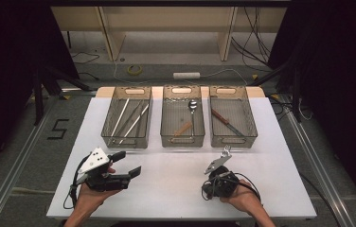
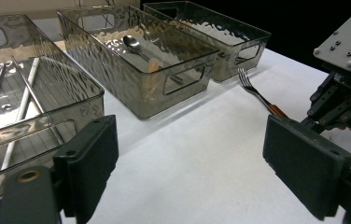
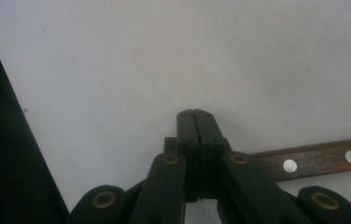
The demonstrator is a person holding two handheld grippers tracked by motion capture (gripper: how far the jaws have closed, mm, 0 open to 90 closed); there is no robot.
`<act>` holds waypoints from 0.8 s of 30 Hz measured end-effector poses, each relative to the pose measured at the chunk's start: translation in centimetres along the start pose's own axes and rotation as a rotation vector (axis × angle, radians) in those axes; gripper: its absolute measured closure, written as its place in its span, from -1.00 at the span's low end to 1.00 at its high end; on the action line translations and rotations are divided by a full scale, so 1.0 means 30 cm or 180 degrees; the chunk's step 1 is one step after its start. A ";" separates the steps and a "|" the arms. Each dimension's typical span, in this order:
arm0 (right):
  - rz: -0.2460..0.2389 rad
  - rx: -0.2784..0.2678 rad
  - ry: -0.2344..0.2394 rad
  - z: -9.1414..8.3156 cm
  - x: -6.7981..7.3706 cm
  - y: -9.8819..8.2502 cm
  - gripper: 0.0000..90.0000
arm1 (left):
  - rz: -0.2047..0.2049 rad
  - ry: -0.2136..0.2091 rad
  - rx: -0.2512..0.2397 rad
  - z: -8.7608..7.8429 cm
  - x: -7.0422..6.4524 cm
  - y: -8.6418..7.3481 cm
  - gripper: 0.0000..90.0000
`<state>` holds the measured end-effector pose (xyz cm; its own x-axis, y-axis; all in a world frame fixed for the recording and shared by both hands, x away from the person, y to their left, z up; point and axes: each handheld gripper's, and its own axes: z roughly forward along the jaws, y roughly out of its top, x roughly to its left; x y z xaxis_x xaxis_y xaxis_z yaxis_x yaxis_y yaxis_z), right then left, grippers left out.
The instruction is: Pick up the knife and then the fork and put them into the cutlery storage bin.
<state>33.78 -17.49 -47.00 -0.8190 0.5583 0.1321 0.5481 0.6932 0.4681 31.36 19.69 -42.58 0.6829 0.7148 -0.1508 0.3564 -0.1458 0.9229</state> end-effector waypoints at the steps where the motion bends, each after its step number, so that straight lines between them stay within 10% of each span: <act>1: 0.0005 0.0007 -0.0008 -0.004 -0.001 -0.005 1.00 | 0.0008 -0.0001 0.0006 0.000 0.001 0.000 -0.61; 24: 0.0192 0.0091 -0.0172 -0.088 -0.084 -0.114 1.00 | 0.0003 0.0005 0.0001 0.002 -0.001 0.001 -0.61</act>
<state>33.52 -22.49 -46.62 -0.7744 0.6227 0.1118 0.6015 0.6699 0.4354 31.38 19.62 -42.57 0.6823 0.7157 -0.1494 0.3560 -0.1468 0.9229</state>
